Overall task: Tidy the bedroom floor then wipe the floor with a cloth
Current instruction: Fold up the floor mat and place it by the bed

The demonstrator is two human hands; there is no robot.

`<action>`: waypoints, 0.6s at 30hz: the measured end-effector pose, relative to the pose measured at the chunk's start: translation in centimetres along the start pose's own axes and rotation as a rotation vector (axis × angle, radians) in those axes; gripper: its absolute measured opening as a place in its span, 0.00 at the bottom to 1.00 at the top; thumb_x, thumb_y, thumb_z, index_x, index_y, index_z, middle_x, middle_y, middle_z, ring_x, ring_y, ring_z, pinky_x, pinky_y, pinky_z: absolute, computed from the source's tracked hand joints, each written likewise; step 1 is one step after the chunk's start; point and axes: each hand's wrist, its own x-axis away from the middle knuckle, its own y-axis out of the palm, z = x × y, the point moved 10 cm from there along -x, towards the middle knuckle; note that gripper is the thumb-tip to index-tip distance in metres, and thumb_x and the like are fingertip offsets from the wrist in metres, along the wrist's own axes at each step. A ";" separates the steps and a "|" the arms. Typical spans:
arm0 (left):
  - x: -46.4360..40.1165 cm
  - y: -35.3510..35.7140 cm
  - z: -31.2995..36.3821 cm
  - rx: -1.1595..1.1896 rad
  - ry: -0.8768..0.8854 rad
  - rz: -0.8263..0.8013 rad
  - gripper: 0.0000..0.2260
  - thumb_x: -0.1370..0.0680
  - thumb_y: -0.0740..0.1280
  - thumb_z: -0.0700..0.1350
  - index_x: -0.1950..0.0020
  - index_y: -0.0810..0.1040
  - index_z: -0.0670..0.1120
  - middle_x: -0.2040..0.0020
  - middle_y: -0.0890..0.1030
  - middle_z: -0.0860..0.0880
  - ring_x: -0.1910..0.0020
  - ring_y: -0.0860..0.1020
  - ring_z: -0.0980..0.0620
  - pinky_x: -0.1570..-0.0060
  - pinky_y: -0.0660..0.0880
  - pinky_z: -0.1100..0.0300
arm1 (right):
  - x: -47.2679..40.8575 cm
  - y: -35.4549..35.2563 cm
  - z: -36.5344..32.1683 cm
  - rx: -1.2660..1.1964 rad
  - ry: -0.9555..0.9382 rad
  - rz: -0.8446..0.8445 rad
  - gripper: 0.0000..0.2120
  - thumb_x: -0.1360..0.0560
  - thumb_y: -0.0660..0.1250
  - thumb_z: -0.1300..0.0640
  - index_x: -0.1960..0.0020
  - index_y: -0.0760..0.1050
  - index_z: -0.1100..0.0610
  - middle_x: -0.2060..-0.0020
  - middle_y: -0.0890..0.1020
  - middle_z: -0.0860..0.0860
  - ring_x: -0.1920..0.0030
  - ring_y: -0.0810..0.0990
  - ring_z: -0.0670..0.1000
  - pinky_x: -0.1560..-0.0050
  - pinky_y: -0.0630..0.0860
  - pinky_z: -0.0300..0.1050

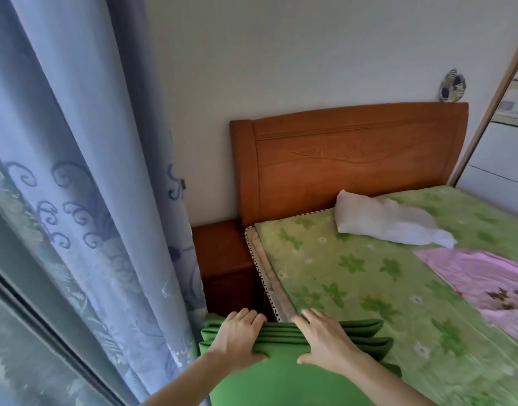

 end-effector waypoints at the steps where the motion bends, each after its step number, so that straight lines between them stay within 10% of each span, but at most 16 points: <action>1: -1.3 0.4 -0.6 0.003 -0.003 -0.018 0.28 0.28 0.67 0.58 0.32 0.65 0.49 0.37 0.72 0.51 0.38 0.68 0.50 0.37 0.62 0.57 | -1.3 0.2 0.7 0.001 -0.002 -0.016 0.35 0.29 0.71 0.45 0.28 0.60 0.55 0.34 0.68 0.51 0.35 0.66 0.50 0.32 0.63 0.43; 18: -24.0 -4.0 -14.8 0.069 -0.211 0.094 0.29 0.31 0.71 0.59 0.35 0.67 0.52 0.39 0.71 0.55 0.41 0.68 0.54 0.39 0.64 0.59 | -27.0 -6.1 11.8 0.063 -0.125 0.032 0.39 0.30 0.70 0.44 0.26 0.57 0.56 0.35 0.69 0.51 0.36 0.67 0.51 0.32 0.63 0.46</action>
